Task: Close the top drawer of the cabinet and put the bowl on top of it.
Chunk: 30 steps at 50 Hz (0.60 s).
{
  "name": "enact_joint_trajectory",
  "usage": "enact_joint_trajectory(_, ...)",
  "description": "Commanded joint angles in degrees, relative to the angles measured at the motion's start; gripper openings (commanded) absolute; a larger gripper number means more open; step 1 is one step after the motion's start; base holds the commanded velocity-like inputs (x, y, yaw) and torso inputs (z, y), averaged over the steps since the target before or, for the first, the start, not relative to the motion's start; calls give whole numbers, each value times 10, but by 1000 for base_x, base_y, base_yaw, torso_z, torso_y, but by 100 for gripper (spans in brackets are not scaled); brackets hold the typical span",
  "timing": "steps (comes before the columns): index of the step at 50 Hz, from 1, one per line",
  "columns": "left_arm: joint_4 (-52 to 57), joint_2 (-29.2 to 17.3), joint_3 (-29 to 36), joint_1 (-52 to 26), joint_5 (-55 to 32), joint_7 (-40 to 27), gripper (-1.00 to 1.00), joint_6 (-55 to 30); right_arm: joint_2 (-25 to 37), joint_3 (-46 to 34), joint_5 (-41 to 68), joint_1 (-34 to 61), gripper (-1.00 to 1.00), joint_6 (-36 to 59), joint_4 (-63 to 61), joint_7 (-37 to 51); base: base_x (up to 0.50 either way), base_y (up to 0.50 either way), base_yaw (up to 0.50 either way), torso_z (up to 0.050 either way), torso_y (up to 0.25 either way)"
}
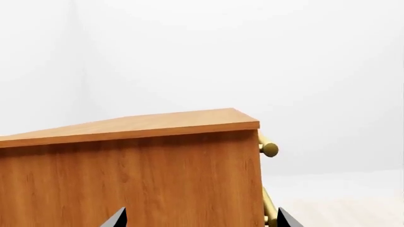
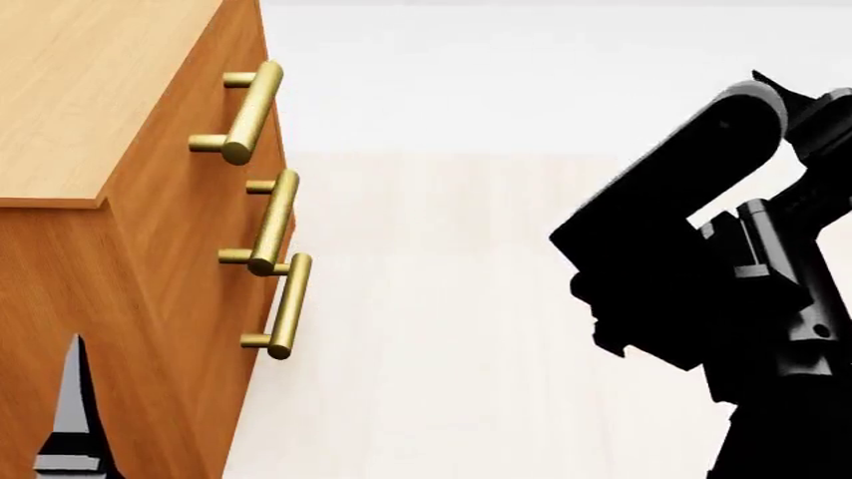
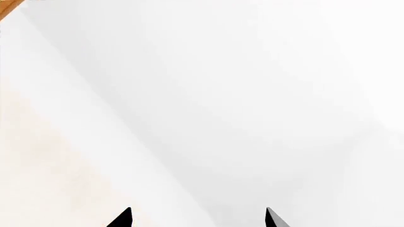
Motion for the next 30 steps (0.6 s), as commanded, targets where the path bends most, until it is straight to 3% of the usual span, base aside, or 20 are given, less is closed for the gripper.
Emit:
enact_joint_trajectory(1, -10, -2, 3, 9, 2, -1, 100, 20, 126, -27, 2, -7, 100, 33, -103, 21, 0, 0, 0, 0, 0)
enact_joint_trajectory(12, -4, -2, 16, 3, 5, -6, 100, 12, 225, -55, -26, -36, 100, 21, -153, 20, 0, 0, 0, 0, 0)
enact_joint_trajectory(30, -8, -5, 24, -1, 7, -11, 100, 13, 294, -153, -96, -147, 100, -84, -137, 70, 0, 0, 0, 0, 0)
